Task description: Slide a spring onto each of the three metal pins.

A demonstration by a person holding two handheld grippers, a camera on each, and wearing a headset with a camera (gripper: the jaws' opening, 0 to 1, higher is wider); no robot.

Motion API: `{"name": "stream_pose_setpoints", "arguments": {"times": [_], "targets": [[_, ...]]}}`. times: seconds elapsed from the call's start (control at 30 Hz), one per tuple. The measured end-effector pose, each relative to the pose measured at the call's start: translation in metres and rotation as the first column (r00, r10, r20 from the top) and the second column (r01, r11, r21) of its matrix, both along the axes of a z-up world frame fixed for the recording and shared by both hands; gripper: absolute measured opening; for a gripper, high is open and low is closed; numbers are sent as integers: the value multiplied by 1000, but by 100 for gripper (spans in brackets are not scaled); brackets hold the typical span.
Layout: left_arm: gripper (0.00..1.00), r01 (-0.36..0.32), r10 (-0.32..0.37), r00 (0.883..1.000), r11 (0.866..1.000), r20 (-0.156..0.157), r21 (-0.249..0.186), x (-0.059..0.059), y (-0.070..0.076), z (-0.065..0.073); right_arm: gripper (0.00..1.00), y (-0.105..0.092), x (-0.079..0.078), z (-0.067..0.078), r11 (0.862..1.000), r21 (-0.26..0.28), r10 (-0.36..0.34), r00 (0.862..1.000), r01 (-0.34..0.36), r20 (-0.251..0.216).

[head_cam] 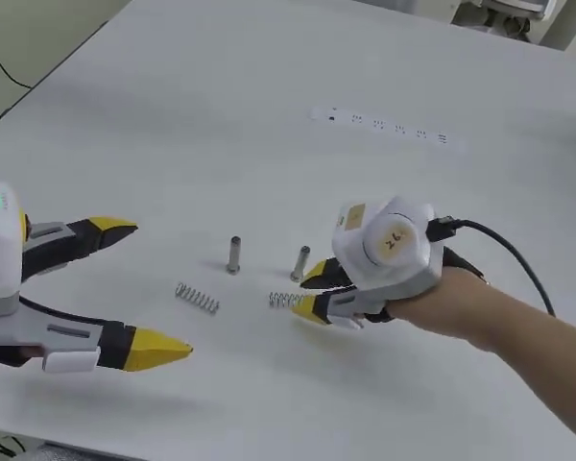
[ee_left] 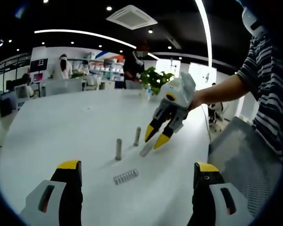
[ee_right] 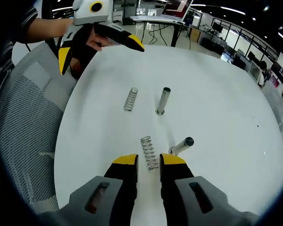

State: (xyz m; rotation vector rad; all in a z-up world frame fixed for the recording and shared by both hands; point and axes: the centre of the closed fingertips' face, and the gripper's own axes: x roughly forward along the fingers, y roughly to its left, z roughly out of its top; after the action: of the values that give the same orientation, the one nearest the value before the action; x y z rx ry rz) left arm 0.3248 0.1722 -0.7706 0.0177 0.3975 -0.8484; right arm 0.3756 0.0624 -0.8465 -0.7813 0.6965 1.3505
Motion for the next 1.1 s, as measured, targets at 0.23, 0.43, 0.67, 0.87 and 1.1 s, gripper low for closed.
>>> {"name": "stream_pose_setpoints", "arguments": {"times": [0.23,0.43,0.67,0.87,1.1], "targets": [[95,-8,8,1000,1000,-2,-4,-1,2,0,15,-3,1,-12,999,-37,11,1000,-12,-19],[95,-20,20,1000,1000,-7,-8,-2,6,0,11,-6,0,-17,998,-56,24,999,-25,-31],[94,-7,7,1000,1000,-11,0,-6,2,1,8,-5,0,-14,999,-41,15,999,-16,-30],[93,9,-9,1000,1000,-9,0,-6,-3,4,8,-6,-4,-2,1000,-20,17,1000,-18,-23],[90,42,-42,999,999,-9,-3,-9,-13,5,8,-12,-10,14,999,-11,38,999,-38,2]]}}
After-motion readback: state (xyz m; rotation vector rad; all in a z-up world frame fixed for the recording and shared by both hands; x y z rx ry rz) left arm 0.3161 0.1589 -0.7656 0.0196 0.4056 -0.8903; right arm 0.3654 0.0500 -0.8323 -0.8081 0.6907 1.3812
